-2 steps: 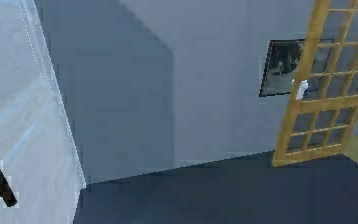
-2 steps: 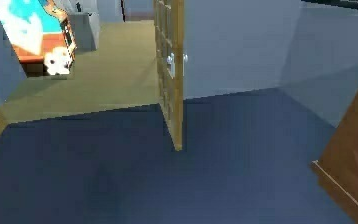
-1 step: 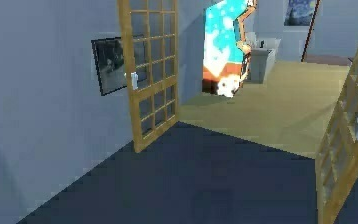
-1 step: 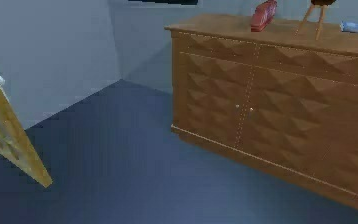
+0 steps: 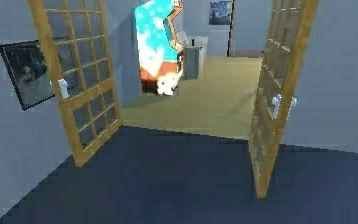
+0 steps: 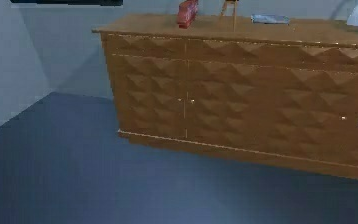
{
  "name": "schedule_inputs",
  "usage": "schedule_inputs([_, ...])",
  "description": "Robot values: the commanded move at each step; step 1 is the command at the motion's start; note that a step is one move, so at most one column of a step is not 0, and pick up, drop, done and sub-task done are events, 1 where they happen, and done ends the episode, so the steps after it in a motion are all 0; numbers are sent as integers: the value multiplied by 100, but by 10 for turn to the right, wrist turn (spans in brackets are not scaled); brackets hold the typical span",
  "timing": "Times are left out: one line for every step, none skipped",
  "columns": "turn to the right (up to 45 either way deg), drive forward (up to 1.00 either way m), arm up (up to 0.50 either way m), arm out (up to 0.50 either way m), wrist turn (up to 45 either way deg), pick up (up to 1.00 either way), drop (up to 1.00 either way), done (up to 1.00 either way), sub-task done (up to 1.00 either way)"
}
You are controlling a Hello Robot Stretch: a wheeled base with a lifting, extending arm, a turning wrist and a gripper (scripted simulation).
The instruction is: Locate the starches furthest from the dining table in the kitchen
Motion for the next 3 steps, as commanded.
schedule_inputs([0,100,0,0,0,0,0,0,0])
schedule_inputs([60,0,0,0,0,0,0,0,0])
schedule_inputs([0,20,0,0,0,0,0,0,0])
